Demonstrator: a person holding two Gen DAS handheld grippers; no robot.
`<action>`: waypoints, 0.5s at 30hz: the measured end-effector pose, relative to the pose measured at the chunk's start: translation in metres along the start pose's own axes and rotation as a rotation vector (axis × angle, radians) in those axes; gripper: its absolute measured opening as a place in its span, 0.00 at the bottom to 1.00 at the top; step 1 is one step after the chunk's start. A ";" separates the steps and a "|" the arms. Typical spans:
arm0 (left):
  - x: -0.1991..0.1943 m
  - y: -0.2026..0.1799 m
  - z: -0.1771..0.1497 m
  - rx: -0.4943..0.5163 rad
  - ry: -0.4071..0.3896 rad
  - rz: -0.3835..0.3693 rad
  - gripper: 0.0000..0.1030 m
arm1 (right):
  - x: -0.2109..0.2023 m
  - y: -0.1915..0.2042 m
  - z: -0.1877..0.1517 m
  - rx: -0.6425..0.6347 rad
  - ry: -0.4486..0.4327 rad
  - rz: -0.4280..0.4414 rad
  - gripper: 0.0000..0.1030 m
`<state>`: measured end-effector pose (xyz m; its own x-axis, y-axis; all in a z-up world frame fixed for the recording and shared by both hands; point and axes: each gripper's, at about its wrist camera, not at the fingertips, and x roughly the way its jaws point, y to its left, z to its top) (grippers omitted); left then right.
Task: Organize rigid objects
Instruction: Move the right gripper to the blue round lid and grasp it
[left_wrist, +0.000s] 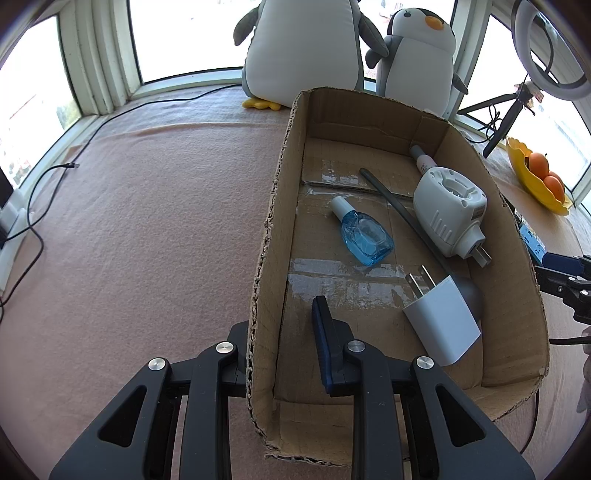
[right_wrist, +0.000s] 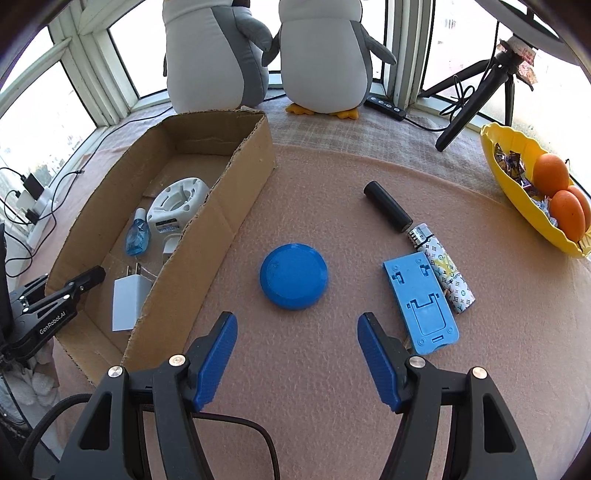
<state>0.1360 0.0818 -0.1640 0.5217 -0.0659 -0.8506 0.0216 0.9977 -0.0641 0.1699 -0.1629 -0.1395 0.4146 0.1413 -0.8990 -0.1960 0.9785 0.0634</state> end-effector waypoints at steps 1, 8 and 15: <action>0.000 0.000 0.000 0.000 0.000 0.000 0.22 | 0.002 0.002 0.000 -0.005 0.000 -0.004 0.62; 0.000 0.000 0.000 0.000 0.000 0.000 0.22 | 0.018 0.006 0.012 0.003 0.005 -0.016 0.62; 0.000 0.002 0.000 -0.003 0.000 -0.002 0.22 | 0.033 0.003 0.021 0.012 0.037 -0.015 0.62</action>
<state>0.1357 0.0836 -0.1641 0.5218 -0.0678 -0.8504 0.0198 0.9975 -0.0674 0.2015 -0.1517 -0.1601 0.3840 0.1207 -0.9154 -0.1788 0.9824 0.0545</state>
